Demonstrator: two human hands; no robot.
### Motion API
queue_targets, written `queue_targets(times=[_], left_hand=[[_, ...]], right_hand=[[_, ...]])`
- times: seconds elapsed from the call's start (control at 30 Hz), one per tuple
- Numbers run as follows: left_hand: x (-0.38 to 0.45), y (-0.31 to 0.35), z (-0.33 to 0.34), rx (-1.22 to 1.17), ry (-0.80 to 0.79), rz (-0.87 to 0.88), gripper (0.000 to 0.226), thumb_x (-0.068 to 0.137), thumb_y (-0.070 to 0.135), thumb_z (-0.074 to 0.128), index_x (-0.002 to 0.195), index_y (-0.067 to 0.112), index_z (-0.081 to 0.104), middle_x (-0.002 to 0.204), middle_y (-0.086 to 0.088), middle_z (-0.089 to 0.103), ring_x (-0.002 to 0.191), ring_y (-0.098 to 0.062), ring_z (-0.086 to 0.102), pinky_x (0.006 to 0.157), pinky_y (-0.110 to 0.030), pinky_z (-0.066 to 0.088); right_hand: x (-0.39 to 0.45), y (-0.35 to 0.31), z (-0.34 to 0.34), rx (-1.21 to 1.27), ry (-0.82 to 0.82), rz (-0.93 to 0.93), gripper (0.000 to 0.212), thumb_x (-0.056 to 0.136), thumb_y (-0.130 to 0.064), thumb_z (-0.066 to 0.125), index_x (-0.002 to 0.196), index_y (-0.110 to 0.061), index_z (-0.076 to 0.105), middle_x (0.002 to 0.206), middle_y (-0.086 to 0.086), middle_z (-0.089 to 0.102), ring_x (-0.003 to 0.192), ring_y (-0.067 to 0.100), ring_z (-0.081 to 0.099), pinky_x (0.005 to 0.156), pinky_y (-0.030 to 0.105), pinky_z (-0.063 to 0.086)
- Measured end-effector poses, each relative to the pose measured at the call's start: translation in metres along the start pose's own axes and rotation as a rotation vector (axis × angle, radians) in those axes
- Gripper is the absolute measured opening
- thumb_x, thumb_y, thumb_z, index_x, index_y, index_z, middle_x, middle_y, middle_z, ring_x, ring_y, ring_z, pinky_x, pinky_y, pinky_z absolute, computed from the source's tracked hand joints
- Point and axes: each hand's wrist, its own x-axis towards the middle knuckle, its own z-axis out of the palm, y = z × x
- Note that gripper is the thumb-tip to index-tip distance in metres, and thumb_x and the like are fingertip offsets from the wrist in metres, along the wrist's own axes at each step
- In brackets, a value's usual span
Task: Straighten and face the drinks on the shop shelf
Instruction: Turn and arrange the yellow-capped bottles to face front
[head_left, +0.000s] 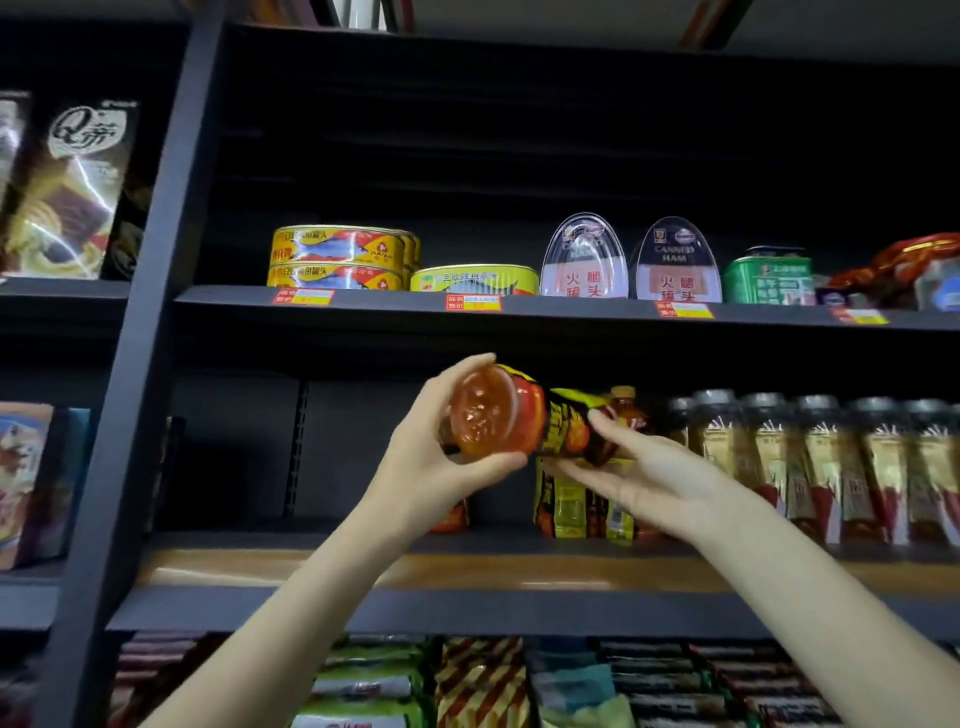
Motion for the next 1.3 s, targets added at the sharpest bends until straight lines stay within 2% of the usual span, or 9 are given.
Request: queue_targets(times=[0.1,0.2,0.4,0.5,0.7,0.93,1.07,1.2,1.3], left_hand=[[-0.001,0.003,-0.008,-0.007,-0.143,0.046,0.075,0.071,0.009,0.078,0.131,0.038,0.043,0.127,0.018,0.045,0.120,-0.004,0.047,0.082,-0.024,0.054],[-0.003,0.005,-0.009,0.014,-0.184,0.002,0.075,0.073,0.008,0.077,0.129,0.042,0.041,0.129,0.014,0.045,0.119,-0.011,0.050,0.083,-0.028,0.055],[-0.001,0.001,-0.002,-0.736,-0.062,-0.720,0.056,0.076,0.025,0.069,0.124,0.005,0.051,0.116,-0.021,0.063,0.089,-0.029,0.069,0.067,-0.035,0.059],[-0.003,-0.003,0.001,-0.673,0.018,-0.589,0.054,0.071,0.021,0.072,0.121,0.013,0.052,0.112,-0.012,0.065,0.087,-0.026,0.070,0.065,-0.034,0.058],[-0.002,-0.003,0.004,0.061,-0.041,0.067,0.065,0.069,0.020,0.081,0.121,0.041,0.048,0.127,0.016,0.047,0.118,-0.009,0.049,0.081,-0.028,0.055],[0.007,0.005,0.014,0.108,-0.054,0.144,0.072,0.067,0.032,0.080,0.129,0.033,0.043,0.125,0.022,0.048,0.121,-0.005,0.047,0.088,-0.029,0.052],[0.008,-0.012,0.005,0.182,-0.201,0.041,0.064,0.069,0.019,0.081,0.119,0.038,0.046,0.123,0.024,0.044,0.118,0.000,0.045,0.090,-0.026,0.051],[0.009,-0.034,0.012,0.185,-0.215,-0.082,0.044,0.074,0.013,0.077,0.101,0.037,0.053,0.110,0.017,0.057,0.105,0.001,0.056,0.091,-0.023,0.050],[0.011,-0.041,0.025,0.264,-0.213,-0.064,0.038,0.076,0.018,0.075,0.096,0.039,0.050,0.105,0.018,0.055,0.099,0.003,0.055,0.084,-0.012,0.046]], right_hand=[[0.002,0.004,0.002,0.006,0.016,0.018,0.039,0.076,-0.008,0.066,0.112,-0.004,0.052,0.117,0.034,0.050,0.108,0.051,0.053,0.064,0.057,0.055],[0.007,0.009,0.003,0.024,0.050,-0.060,0.035,0.076,-0.010,0.067,0.107,-0.001,0.054,0.111,0.029,0.056,0.099,0.045,0.059,0.082,0.056,0.053],[0.016,0.021,-0.005,-0.165,0.046,-0.437,0.053,0.081,-0.006,0.066,0.130,-0.014,0.048,0.118,0.010,0.065,0.106,0.025,0.065,0.078,0.036,0.056],[0.012,0.019,-0.009,-0.231,-0.018,-0.379,0.057,0.084,-0.007,0.063,0.135,-0.021,0.044,0.124,0.009,0.062,0.106,0.026,0.064,0.077,0.034,0.058],[0.006,0.011,-0.010,0.095,0.056,-0.057,0.046,0.079,-0.020,0.069,0.119,-0.002,0.054,0.110,0.026,0.064,0.098,0.038,0.066,0.069,0.046,0.059],[0.007,0.011,-0.016,0.167,0.028,0.075,0.037,0.083,-0.021,0.066,0.111,-0.001,0.051,0.106,0.040,0.057,0.085,0.049,0.066,0.062,0.049,0.058],[0.011,0.011,-0.022,0.111,0.093,-0.163,0.049,0.080,-0.009,0.068,0.124,-0.011,0.044,0.113,0.024,0.060,0.097,0.037,0.064,0.069,0.048,0.057],[0.009,0.023,-0.026,-0.474,0.094,-0.675,0.068,0.074,0.001,0.074,0.118,-0.041,0.044,0.121,-0.006,0.058,0.105,0.012,0.064,0.079,0.027,0.056],[0.011,0.031,-0.027,-0.716,0.063,-0.826,0.078,0.070,-0.004,0.079,0.116,-0.052,0.039,0.122,-0.018,0.051,0.108,0.002,0.059,0.086,0.019,0.052]])
